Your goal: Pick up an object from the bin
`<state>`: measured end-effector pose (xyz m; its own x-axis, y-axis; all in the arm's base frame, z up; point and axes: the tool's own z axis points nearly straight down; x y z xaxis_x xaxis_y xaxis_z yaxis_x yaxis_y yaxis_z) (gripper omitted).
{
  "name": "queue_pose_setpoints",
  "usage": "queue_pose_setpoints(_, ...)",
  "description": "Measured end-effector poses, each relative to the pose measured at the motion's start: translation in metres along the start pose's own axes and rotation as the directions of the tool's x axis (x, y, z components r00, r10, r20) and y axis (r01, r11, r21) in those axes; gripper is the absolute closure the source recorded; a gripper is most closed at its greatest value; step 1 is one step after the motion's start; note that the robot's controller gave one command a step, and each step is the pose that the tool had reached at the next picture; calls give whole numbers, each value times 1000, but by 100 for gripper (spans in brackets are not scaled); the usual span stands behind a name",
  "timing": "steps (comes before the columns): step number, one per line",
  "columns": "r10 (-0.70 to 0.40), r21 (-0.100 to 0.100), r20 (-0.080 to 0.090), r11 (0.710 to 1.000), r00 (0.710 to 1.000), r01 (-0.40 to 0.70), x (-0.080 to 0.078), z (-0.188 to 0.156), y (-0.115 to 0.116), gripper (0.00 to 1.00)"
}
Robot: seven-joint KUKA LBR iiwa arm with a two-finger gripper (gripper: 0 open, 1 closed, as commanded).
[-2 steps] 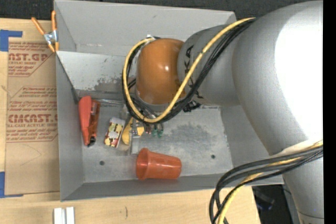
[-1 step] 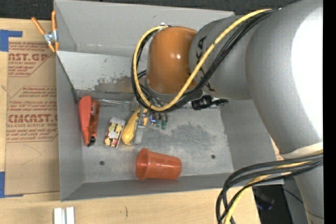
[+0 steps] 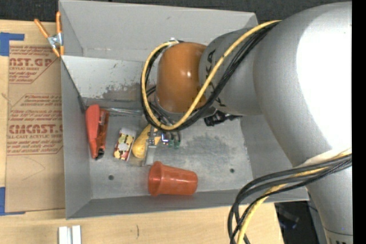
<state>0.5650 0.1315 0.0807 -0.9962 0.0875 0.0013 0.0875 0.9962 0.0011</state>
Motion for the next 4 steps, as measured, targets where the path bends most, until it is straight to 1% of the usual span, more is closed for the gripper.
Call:
queue_pose_setpoints(1,-43,-4,6,999,999,43,-3,11,1,100)
queue_pose_setpoints(4,-43,-4,5,999,999,43,-2,7,1,100)
